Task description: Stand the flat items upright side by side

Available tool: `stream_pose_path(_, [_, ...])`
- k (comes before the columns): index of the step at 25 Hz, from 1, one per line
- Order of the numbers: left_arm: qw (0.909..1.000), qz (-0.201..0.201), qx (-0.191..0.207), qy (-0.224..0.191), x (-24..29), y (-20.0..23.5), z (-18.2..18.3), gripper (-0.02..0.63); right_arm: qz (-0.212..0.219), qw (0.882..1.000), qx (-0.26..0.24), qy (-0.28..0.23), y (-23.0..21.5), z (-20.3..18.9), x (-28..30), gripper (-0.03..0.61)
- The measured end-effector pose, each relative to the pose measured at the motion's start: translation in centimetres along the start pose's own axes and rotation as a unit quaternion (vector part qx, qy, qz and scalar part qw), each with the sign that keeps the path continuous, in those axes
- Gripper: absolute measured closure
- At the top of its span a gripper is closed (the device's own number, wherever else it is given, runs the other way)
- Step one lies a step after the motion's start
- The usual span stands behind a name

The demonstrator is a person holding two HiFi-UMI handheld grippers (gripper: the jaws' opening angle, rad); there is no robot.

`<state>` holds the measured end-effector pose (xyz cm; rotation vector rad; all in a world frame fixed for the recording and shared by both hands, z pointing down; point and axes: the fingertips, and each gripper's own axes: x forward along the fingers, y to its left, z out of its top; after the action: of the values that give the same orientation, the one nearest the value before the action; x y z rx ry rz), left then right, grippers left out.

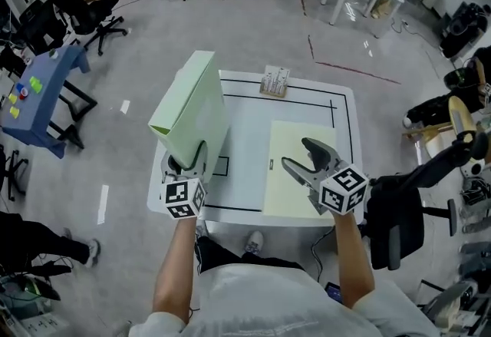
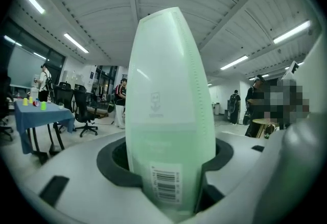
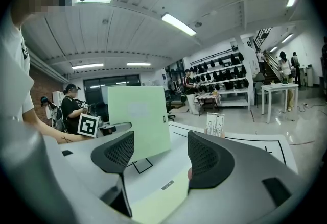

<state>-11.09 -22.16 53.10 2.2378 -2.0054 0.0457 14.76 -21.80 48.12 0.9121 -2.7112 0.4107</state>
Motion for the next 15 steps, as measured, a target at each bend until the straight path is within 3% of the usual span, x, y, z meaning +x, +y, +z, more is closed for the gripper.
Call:
stream_pose_path(5, [0.9983, 0.05, 0.029, -0.007, 0.1, -0.9, -1.5, 0.273, 0.0, 1.0, 0.005, -0.001, -0.5, -0.9, -0.6, 0.227])
stream_pose_path(15, [0.9944, 0.101, 0.03, 0.003, 1.1, -2.8, -3.2, 0.255, -0.009, 1.0, 0.014, 0.01, -1.3, -3.2, -3.2, 0.227])
